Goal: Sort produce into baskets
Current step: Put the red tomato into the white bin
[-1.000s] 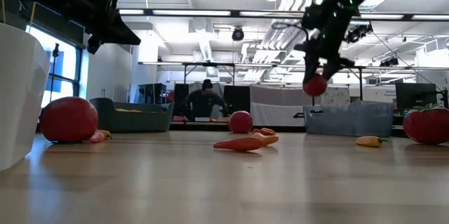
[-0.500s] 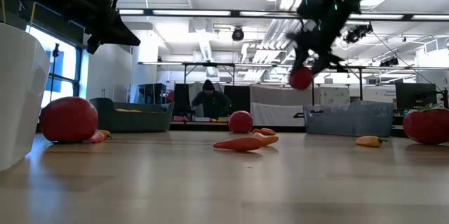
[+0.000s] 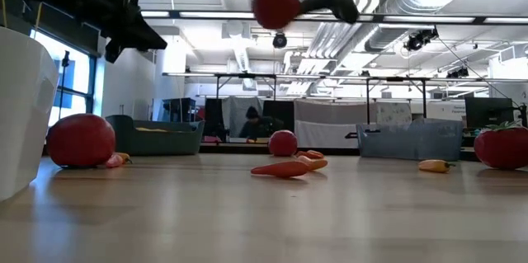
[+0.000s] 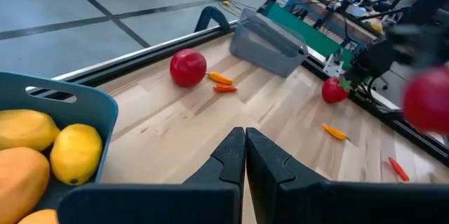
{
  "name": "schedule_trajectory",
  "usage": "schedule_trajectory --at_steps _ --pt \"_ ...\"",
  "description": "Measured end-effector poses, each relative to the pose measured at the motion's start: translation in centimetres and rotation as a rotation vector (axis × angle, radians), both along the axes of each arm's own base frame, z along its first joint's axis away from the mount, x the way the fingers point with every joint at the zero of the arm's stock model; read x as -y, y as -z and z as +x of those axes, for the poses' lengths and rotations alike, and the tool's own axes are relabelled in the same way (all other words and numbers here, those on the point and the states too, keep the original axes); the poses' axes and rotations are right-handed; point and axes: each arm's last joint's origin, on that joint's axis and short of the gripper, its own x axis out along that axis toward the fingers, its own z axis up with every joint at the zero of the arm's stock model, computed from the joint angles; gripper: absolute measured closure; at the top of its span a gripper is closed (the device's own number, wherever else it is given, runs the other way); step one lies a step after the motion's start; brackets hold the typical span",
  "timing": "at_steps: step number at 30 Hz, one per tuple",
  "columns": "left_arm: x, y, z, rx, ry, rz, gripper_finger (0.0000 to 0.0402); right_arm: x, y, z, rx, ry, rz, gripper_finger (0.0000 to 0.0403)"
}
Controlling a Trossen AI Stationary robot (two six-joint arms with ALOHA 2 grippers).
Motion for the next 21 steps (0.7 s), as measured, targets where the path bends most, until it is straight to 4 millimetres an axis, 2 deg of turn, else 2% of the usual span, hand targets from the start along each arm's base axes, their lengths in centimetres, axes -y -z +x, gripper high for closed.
schedule_trajectory --at_steps 4,8,12,16,21 --pt "0.0 0.0 0.0 -0.015 0.012 0.031 0.0401 -4.9 0.2 4.0 0.001 -0.047 -0.010 0.0209" --pt "0.0 0.0 0.0 -0.037 0.035 0.073 0.0401 -8.0 -0.1 8.4 0.033 -0.110 -0.021 0.0209" --pt "0.1 0.0 0.0 -0.040 0.062 0.081 0.0401 -10.0 0.1 12.0 0.029 -0.181 -0.047 0.0209" --pt "0.1 0.1 0.0 -0.051 0.066 0.081 0.0401 -11.2 0.8 14.7 0.029 -0.269 -0.060 0.0209" --pt "0.1 0.3 -0.1 -0.070 0.069 0.087 0.0401 -12.4 3.0 17.4 0.012 -0.356 -0.060 0.0209"
